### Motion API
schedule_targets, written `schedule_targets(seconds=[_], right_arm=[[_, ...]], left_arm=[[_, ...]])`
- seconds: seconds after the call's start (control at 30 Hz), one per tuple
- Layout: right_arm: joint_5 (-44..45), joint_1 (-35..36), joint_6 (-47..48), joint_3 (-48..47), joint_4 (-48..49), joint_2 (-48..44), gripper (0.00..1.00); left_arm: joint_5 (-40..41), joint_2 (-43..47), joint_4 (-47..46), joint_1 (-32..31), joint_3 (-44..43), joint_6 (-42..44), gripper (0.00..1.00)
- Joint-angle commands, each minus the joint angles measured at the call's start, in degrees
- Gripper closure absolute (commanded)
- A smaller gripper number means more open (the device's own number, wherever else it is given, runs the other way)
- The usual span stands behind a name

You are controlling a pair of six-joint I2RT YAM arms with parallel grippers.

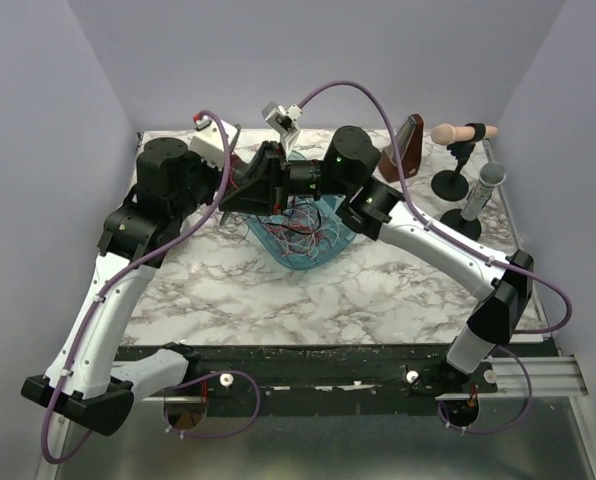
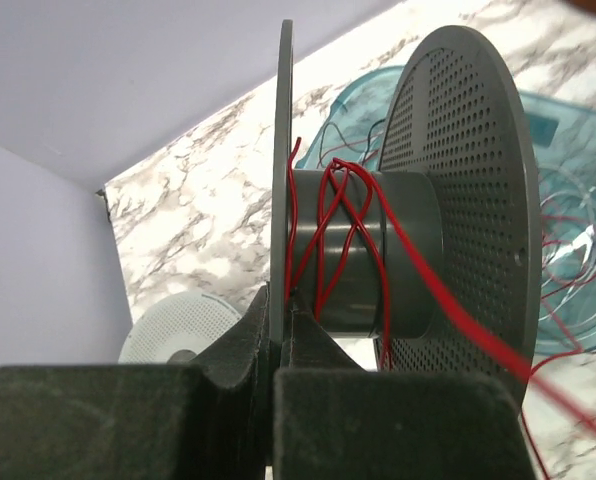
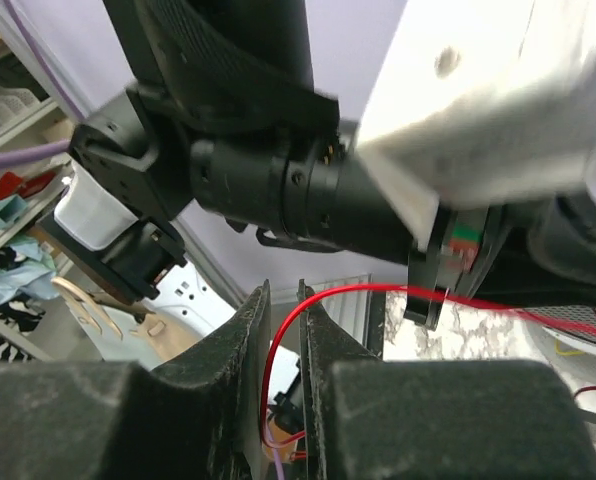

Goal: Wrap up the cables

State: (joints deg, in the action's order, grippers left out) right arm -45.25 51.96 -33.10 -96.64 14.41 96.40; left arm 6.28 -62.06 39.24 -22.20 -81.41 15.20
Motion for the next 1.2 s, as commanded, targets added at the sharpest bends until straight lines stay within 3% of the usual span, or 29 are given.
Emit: schedule_targets(seconds=[0.0, 0.3, 0.57, 0.77, 0.93, 1.07, 1.17], right_arm=[[2.7, 2.2, -0.1, -0.7, 1.2, 2.0, 0.75], [6.6, 8.5, 7.8, -1.2, -4.5, 3.1, 0.68], [9.7, 8.5, 12.1, 14.4, 6.1, 0.5, 0.59], [9.7, 8.3, 13.5, 21.9, 14.1, 3.5, 0.57], [10.0, 6.0, 7.8, 28.1, 22.8, 5.7, 0.55], [11.2, 4.5, 6.1, 32.8, 26.0, 7.0, 0.55], [11.3, 3.3, 4.3, 34.8, 28.4, 8.4, 0.74]], left_arm=[[0.9, -1.5, -1.5, 1.0, -9.2, -9.4, 1.0], [0.0, -6.7, -2.9, 3.9, -21.1, -13.7, 1.0], [-4.6, -9.7, 0.2, 6.9, -35.6, -17.8, 1.0], [-7.7, -8.2, 1.7, 6.9, -38.5, -19.5, 1.0], [-9.7, -7.0, 2.0, 6.9, -40.9, -19.9, 1.0], [-12.0, -6.8, 2.9, 6.9, -44.2, -20.0, 1.0], [-14.8, -6.3, 3.4, 6.9, -45.2, -20.6, 1.0]])
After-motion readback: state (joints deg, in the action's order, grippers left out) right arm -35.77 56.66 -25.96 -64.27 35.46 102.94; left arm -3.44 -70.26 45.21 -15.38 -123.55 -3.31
